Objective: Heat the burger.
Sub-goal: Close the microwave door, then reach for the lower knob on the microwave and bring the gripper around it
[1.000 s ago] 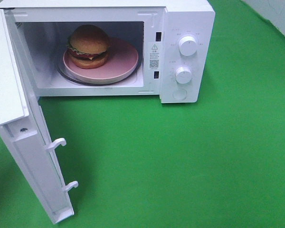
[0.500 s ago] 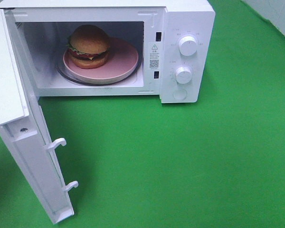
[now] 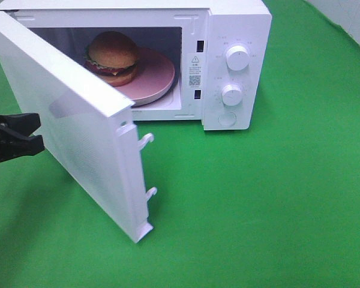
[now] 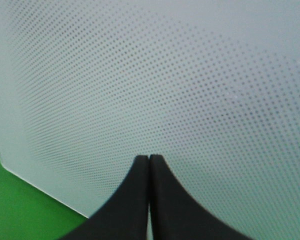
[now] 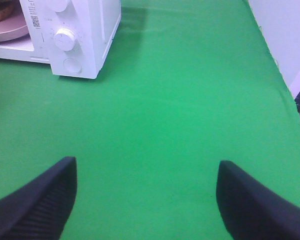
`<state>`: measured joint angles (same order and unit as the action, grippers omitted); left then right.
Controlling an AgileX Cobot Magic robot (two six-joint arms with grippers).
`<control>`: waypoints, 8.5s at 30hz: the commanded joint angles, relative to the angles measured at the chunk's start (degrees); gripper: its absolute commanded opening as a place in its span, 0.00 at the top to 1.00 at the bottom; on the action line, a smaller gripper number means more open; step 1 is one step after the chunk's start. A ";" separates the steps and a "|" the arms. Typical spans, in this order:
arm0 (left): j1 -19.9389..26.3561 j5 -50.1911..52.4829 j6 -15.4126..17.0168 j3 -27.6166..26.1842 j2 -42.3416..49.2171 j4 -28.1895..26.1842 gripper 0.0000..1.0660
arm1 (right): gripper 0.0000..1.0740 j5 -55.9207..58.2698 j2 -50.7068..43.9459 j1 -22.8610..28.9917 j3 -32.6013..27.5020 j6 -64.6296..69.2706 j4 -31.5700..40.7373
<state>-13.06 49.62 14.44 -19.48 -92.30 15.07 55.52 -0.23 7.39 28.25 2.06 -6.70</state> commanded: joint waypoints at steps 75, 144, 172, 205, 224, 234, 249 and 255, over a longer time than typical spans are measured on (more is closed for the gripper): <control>-22.57 -13.58 -11.00 -42.40 -23.20 -24.92 1.00 | 0.30 -0.63 -1.60 -0.23 -0.11 0.63 0.06; 7.91 -113.90 -12.83 -36.33 13.64 -18.11 0.06 | 0.30 -0.63 -1.60 -0.23 -0.11 0.63 0.06; 11.34 -110.98 -14.44 -10.03 49.62 -16.50 0.06 | 0.30 -0.63 -1.60 -0.23 -0.11 0.63 0.06; 11.34 -110.75 -13.98 -10.03 93.91 -19.02 0.06 | 0.30 -0.63 -1.55 -0.23 -0.11 0.63 0.23; 11.34 -110.75 -13.98 -10.03 93.91 -19.02 0.06 | 0.30 -0.69 -1.55 -0.23 -0.11 0.63 0.23; 11.34 -110.75 -13.98 -10.03 93.91 -19.02 0.06 | 0.30 -9.40 4.76 -0.23 1.89 1.03 1.26; 11.34 -110.75 -13.98 -10.03 93.91 -19.02 0.06 | 0.30 -28.02 20.28 -0.23 1.89 3.09 1.38; 11.34 -110.75 -13.98 -10.03 93.91 -19.02 0.06 | 0.30 -32.43 22.80 -0.23 1.89 4.01 1.38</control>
<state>-1.89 -61.54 0.00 -29.68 0.23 -3.72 26.41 21.49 7.39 29.85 4.81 -5.39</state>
